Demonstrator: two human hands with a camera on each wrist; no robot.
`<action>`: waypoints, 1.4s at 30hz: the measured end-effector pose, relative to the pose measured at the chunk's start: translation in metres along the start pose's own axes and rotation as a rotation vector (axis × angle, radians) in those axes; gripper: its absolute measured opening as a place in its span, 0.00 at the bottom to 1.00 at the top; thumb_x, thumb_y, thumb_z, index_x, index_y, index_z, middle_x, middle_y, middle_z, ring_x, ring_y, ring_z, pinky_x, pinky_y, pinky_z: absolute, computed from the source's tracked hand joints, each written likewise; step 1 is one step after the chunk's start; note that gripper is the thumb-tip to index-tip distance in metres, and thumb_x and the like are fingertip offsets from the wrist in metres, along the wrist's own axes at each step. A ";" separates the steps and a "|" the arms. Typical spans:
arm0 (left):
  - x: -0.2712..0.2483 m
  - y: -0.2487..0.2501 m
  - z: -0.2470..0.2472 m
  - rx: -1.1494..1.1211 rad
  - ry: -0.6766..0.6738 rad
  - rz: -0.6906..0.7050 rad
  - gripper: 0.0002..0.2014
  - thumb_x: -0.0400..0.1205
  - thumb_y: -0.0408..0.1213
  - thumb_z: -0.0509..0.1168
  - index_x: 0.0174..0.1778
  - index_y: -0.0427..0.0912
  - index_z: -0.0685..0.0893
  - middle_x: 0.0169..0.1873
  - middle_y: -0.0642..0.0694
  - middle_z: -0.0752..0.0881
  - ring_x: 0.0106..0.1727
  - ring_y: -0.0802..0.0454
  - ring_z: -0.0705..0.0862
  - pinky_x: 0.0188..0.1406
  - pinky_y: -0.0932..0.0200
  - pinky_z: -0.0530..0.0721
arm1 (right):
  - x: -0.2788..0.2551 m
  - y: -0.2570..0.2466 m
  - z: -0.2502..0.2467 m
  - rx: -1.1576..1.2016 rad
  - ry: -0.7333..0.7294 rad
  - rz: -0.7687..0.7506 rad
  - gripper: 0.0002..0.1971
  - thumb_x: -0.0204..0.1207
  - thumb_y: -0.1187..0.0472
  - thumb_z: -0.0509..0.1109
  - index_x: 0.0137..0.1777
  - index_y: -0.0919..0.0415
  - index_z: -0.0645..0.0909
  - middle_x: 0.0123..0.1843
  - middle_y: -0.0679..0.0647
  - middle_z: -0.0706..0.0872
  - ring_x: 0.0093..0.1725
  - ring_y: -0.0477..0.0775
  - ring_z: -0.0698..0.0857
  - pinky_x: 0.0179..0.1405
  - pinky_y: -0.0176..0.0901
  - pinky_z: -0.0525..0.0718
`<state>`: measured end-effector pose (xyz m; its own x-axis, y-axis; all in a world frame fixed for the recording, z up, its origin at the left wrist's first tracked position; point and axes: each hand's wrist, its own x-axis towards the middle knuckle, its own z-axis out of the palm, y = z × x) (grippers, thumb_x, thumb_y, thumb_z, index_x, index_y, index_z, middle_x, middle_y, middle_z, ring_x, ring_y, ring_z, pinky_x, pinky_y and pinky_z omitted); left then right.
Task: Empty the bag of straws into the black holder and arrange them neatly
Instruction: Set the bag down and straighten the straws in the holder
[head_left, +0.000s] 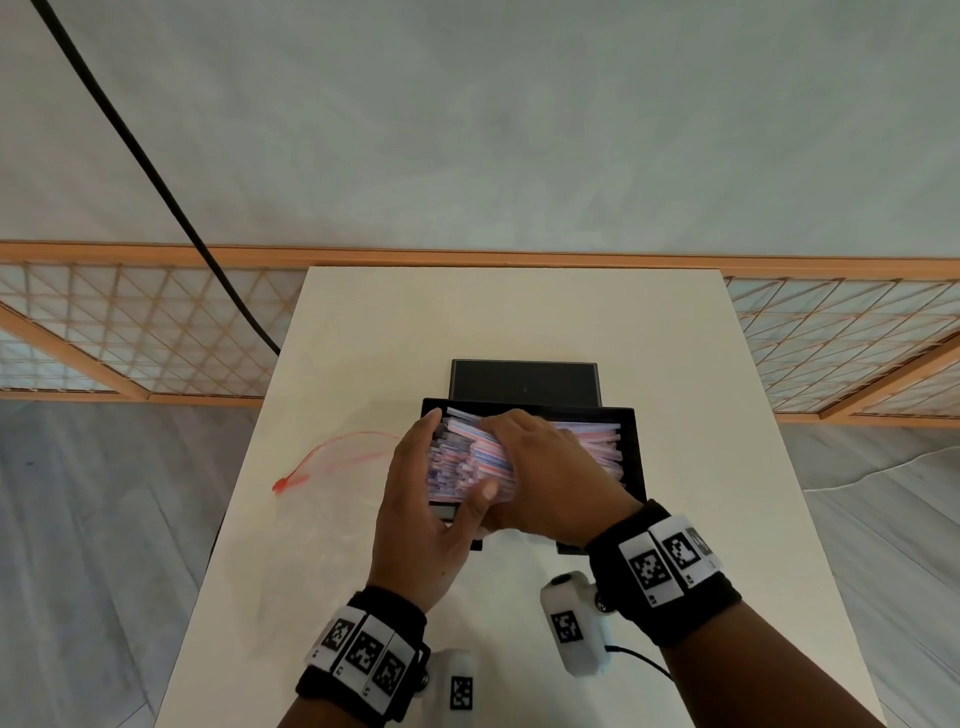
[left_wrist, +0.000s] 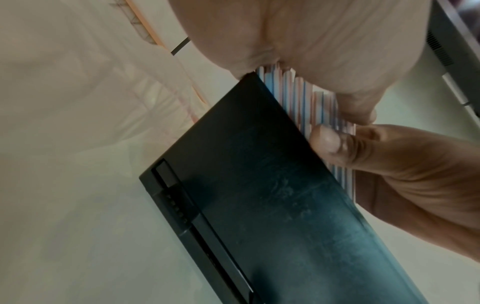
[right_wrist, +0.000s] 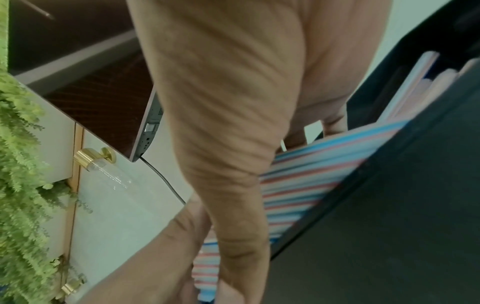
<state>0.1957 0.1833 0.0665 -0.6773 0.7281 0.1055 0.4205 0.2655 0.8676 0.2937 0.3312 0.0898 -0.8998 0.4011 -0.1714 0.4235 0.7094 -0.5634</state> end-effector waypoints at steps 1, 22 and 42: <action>0.000 0.001 0.000 -0.002 0.000 0.002 0.40 0.76 0.60 0.69 0.82 0.53 0.64 0.76 0.60 0.72 0.74 0.63 0.76 0.67 0.57 0.83 | 0.001 0.000 0.001 0.021 -0.012 -0.003 0.44 0.61 0.40 0.85 0.75 0.49 0.72 0.66 0.47 0.81 0.63 0.51 0.81 0.65 0.58 0.82; -0.001 -0.002 -0.003 -0.039 -0.001 -0.019 0.37 0.77 0.60 0.68 0.82 0.55 0.66 0.77 0.59 0.74 0.76 0.57 0.76 0.71 0.53 0.81 | 0.018 -0.002 0.004 0.112 -0.077 0.015 0.37 0.60 0.43 0.85 0.69 0.44 0.75 0.56 0.45 0.90 0.52 0.49 0.89 0.54 0.50 0.89; 0.007 -0.007 -0.012 -0.067 -0.079 -0.069 0.43 0.74 0.62 0.71 0.84 0.59 0.62 0.79 0.59 0.73 0.75 0.63 0.77 0.72 0.59 0.79 | 0.022 -0.006 0.009 0.062 -0.088 -0.004 0.41 0.58 0.39 0.83 0.72 0.39 0.72 0.59 0.42 0.89 0.56 0.49 0.89 0.56 0.55 0.89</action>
<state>0.1811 0.1790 0.0669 -0.6525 0.7578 0.0082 0.3312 0.2754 0.9025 0.2706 0.3307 0.0819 -0.9082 0.3440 -0.2384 0.4155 0.6722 -0.6128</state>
